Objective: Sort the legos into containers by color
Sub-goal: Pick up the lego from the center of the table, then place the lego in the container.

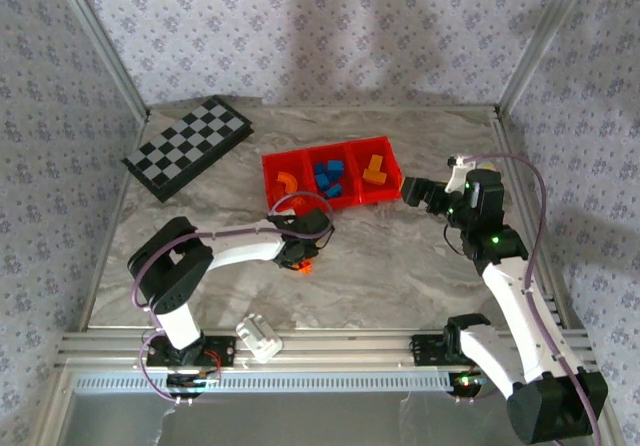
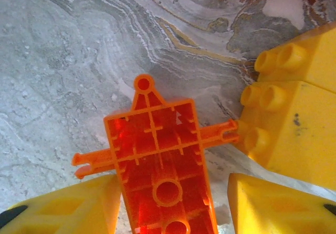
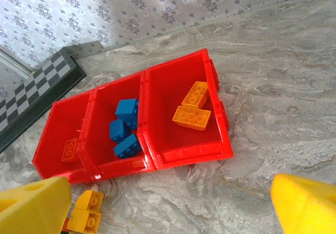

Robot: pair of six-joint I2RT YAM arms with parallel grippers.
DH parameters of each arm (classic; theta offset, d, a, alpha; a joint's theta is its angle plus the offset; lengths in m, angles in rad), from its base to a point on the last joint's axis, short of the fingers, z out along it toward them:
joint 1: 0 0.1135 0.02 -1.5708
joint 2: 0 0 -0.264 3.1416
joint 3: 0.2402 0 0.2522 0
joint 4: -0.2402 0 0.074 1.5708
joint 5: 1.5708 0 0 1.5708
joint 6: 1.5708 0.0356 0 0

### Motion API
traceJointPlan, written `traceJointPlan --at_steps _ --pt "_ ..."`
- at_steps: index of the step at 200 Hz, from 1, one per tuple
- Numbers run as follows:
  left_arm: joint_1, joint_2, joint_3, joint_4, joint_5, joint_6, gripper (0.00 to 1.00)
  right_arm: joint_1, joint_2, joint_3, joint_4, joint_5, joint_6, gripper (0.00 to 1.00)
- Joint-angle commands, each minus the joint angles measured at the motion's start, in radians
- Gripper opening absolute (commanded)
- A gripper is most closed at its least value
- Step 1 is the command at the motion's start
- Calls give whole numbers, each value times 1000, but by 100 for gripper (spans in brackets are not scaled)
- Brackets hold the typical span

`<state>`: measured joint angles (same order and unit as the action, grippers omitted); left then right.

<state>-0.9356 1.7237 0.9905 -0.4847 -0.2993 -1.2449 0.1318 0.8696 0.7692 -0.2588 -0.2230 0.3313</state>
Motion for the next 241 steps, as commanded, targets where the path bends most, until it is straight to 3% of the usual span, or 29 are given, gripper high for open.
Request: traceJointPlan --at_steps 1,49,99,164,192,241 --pt "13 13 4 -35 9 15 53 7 1 26 -5 19 -15 99" --pt "21 -2 -26 -19 -4 48 31 9 6 24 -5 27 -14 99" --pt "3 -107 -4 -95 -92 112 27 15 10 22 -7 42 -11 99" --pt "-9 -326 148 -270 -298 352 27 21 34 29 -35 86 -4 99" --pt "88 -326 186 -220 -278 495 31 23 32 31 -49 81 5 99" --pt "280 -206 279 -102 -120 662 30 25 32 37 -129 96 6 99"
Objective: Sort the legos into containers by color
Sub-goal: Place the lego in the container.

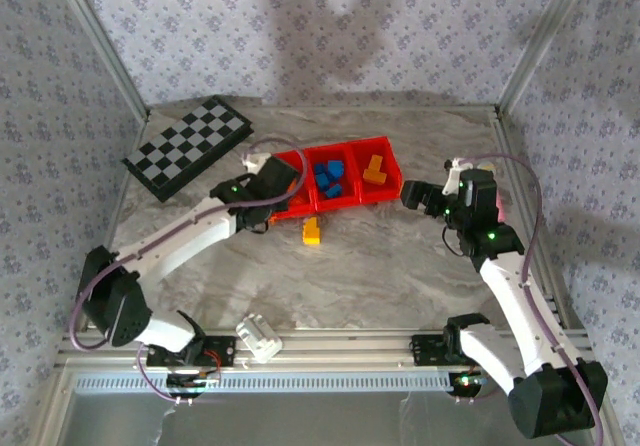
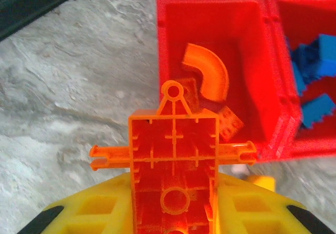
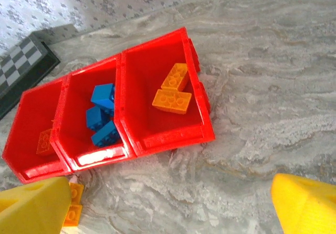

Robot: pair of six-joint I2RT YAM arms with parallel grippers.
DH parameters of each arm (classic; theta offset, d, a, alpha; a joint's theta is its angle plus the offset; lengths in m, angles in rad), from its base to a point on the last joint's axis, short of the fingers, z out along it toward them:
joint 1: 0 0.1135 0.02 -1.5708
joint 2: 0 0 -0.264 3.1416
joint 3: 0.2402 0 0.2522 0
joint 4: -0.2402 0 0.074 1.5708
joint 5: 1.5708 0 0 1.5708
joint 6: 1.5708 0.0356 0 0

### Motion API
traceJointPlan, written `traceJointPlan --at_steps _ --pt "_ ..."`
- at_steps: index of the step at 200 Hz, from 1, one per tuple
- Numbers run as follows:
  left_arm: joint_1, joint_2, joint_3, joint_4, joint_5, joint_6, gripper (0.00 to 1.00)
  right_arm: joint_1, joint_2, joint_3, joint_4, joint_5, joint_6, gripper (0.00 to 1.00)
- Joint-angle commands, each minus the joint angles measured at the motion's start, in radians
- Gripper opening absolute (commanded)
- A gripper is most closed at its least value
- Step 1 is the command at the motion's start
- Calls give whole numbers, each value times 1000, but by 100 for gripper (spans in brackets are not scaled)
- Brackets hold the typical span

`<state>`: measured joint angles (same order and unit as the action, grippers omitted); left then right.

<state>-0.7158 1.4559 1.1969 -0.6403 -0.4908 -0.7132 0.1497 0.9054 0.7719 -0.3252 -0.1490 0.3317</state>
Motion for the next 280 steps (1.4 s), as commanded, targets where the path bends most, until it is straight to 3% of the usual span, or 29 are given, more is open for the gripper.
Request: traceJointPlan --at_steps 1,75,112,173,192,238,280 --pt "62 65 76 54 75 134 30 6 -5 35 -63 22 5 99" --pt "133 353 354 7 176 175 31 8 -2 -4 -106 10 50 100" --pt "178 439 390 24 267 119 32 8 -5 -1 -140 44 25 100" --pt "195 554 459 51 325 123 35 9 -8 3 -168 59 4 100" --pt "195 570 472 49 337 127 39 8 -9 5 -172 64 -1 100" --pt "196 545 451 69 354 129 59 9 1 13 -170 65 0 100" --pt "192 411 367 105 378 130 72 9 26 36 -177 57 -2 100"
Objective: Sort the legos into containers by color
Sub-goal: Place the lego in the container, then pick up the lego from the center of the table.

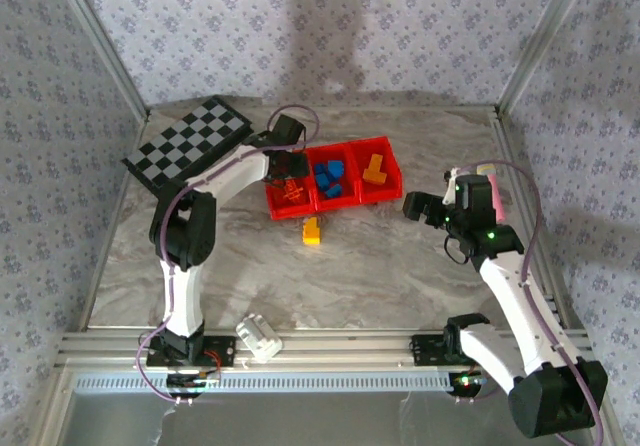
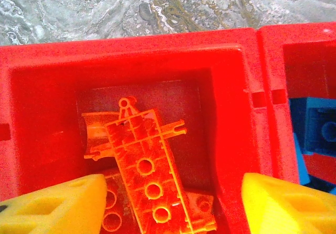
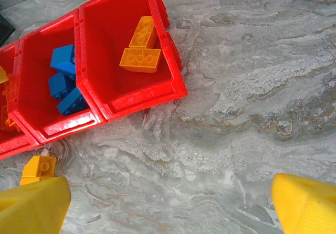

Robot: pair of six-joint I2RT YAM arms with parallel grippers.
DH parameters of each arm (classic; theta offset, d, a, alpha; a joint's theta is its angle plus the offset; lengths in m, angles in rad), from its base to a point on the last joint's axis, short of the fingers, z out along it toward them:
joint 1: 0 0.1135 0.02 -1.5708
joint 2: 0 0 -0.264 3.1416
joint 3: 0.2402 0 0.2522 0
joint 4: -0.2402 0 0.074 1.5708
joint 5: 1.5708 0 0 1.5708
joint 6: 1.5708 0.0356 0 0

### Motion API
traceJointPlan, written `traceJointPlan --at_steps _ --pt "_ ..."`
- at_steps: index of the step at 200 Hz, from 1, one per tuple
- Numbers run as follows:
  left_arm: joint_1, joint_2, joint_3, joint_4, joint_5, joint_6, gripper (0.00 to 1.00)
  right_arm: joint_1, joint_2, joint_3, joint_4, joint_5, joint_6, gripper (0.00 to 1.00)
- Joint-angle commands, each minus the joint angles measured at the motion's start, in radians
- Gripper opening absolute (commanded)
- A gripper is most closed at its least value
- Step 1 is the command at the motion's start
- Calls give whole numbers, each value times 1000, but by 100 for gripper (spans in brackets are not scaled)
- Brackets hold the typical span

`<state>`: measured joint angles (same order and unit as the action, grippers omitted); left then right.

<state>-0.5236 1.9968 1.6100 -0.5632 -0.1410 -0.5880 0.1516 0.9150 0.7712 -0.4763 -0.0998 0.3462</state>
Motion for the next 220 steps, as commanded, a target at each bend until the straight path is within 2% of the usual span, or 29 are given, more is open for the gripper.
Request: traceJointPlan --at_steps 1,53,64,67,72,102,138,184,220 --pt "0 -135 -50 30 28 5 72 7 17 38 -26 8 -16 100" --pt "-58 -388 -288 67 99 10 86 8 64 61 -14 17 -20 100" --pt "-91 -439 -346 75 87 11 91 9 79 67 -10 17 -19 100" --pt "-101 -451 -361 77 84 12 97 9 84 69 -10 15 -19 100" --pt "-118 -470 -381 76 78 13 99 9 90 72 -8 12 -17 100" --pt "-211 -521 -466 59 73 -26 100 16 128 85 1 3 -8 100" --pt "-302 -512 -526 42 -1 -78 100 24 152 90 5 0 6 100" --pt "-369 -420 -538 83 -16 -116 98 49 146 73 1 5 23 100" --pt "-373 -337 -514 95 -30 -143 97 65 129 62 -14 24 23 100"
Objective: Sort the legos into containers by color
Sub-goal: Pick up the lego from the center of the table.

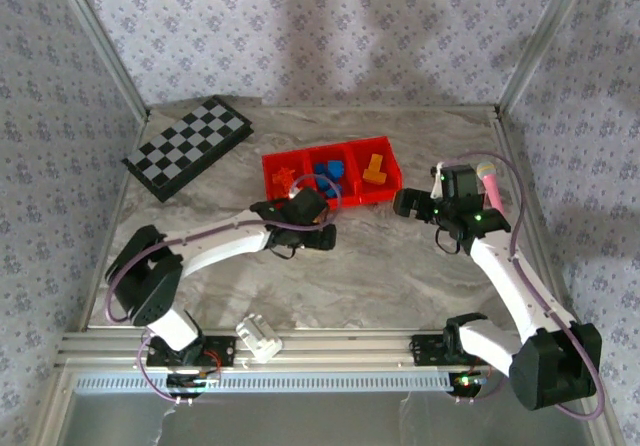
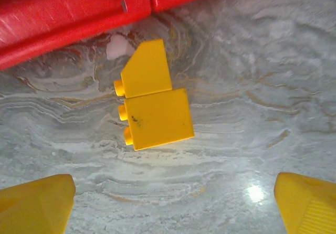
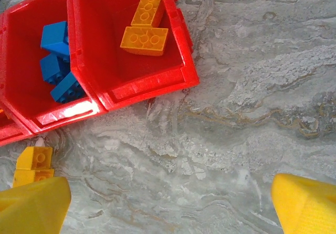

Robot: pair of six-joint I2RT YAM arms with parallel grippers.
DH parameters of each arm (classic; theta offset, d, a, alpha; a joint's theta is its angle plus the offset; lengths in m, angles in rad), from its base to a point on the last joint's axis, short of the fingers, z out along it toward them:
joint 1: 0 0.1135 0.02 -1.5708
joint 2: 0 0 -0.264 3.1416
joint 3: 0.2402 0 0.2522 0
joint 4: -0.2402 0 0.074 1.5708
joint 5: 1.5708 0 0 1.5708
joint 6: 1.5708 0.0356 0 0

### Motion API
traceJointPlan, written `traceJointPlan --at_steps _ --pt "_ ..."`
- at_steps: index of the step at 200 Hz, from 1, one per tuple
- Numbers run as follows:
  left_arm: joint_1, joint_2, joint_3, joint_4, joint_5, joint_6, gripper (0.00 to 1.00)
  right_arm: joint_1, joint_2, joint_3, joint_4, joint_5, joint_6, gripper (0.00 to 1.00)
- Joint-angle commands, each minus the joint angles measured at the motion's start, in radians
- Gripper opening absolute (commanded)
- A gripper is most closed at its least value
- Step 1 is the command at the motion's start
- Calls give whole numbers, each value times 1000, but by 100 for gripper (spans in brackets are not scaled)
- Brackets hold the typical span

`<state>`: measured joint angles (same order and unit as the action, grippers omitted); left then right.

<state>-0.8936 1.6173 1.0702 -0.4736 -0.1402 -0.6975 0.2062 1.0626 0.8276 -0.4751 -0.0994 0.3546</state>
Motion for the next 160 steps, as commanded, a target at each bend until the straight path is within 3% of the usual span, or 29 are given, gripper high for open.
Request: traceJointPlan --at_steps 1,66,160 --pt "-3 46 26 4 -33 -36 97 10 -19 5 -16 24 13 100" --pt "16 208 96 2 0 -53 91 11 -35 2 -31 34 1 100" --pt "85 209 43 78 23 -62 70 14 -27 -15 -20 29 13 100"
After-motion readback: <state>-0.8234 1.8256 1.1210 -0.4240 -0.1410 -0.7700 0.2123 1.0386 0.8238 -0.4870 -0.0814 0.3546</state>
